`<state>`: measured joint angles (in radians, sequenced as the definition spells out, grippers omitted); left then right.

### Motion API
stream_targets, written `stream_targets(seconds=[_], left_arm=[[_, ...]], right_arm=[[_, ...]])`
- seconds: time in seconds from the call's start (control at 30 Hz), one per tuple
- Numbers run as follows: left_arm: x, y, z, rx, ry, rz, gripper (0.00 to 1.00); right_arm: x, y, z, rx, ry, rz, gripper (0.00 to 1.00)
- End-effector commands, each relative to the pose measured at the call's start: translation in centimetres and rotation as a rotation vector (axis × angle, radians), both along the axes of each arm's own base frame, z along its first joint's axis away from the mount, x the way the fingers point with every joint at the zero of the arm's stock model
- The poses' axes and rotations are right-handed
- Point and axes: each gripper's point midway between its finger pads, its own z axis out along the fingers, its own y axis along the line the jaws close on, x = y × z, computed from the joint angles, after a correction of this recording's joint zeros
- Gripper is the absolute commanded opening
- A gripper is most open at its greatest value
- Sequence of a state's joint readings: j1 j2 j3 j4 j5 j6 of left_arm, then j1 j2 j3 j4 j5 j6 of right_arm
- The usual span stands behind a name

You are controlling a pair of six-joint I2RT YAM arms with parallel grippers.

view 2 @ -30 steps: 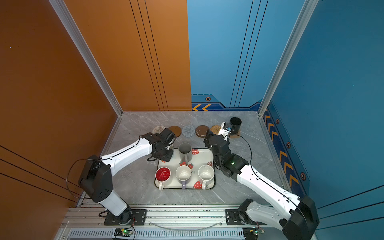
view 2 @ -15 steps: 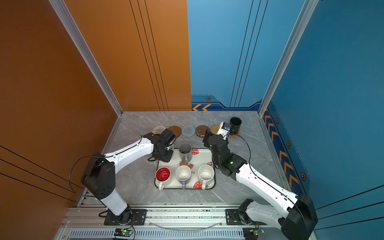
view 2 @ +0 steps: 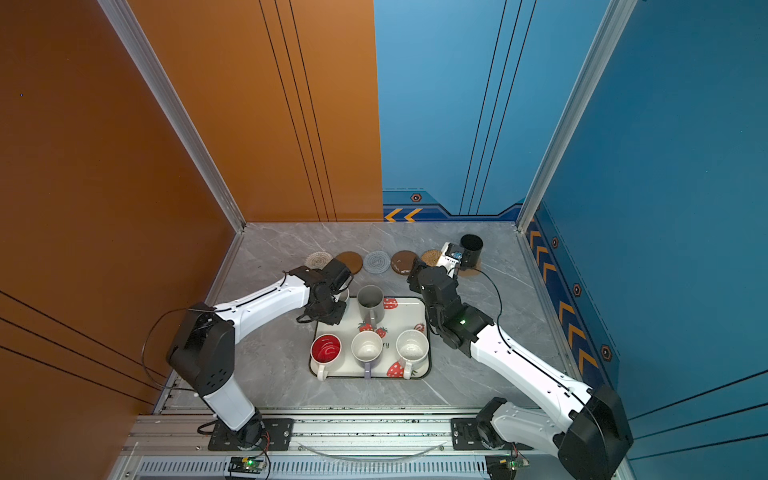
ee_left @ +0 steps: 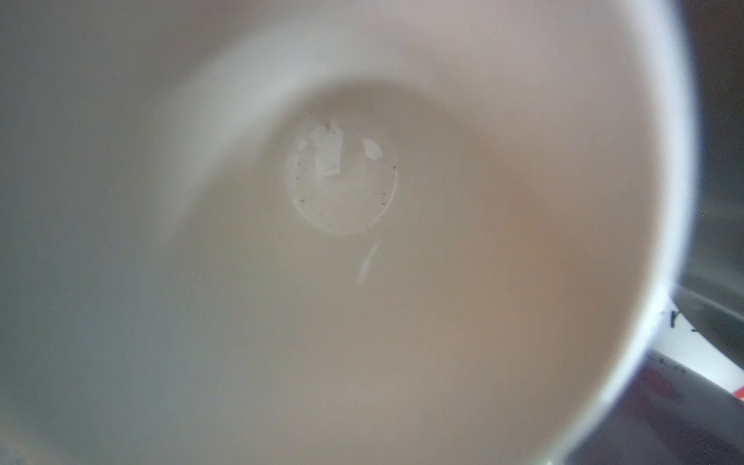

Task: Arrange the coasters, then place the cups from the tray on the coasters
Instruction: 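Lift the blue-handled white mug with the left gripper toward the multicolour coaster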

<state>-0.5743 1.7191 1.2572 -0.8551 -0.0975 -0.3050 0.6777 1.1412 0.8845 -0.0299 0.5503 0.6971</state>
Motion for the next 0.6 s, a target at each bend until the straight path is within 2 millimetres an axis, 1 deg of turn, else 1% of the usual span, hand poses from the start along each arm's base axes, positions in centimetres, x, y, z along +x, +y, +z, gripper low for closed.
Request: stream_targets(seconds=[0.0,0.03,0.23,0.4,0.57], left_arm=[[-0.1,0.3,-0.8,0.01,0.018,-0.001,0.04],[0.0,0.3,-0.8,0.011,0.017,-0.001,0.0],[0.2,0.5,-0.1,0.018,-0.01,0.01,0.0],[0.5,0.9,1.3,0.021,-0.065,0.025,0.0],[0.6,0.7,2.4,-0.001,-0.09,0.024,0.0]], right_arm=[[0.3,0.1,-0.4,0.013,0.006,-0.003,0.7],[0.3,0.1,-0.5,0.013,0.007,-0.002,0.7],[0.5,0.4,-0.7,0.015,0.017,0.005,0.7],[0.7,0.4,-0.8,0.013,0.023,0.006,0.7],[0.8,0.4,-1.0,0.016,0.025,0.007,0.7]])
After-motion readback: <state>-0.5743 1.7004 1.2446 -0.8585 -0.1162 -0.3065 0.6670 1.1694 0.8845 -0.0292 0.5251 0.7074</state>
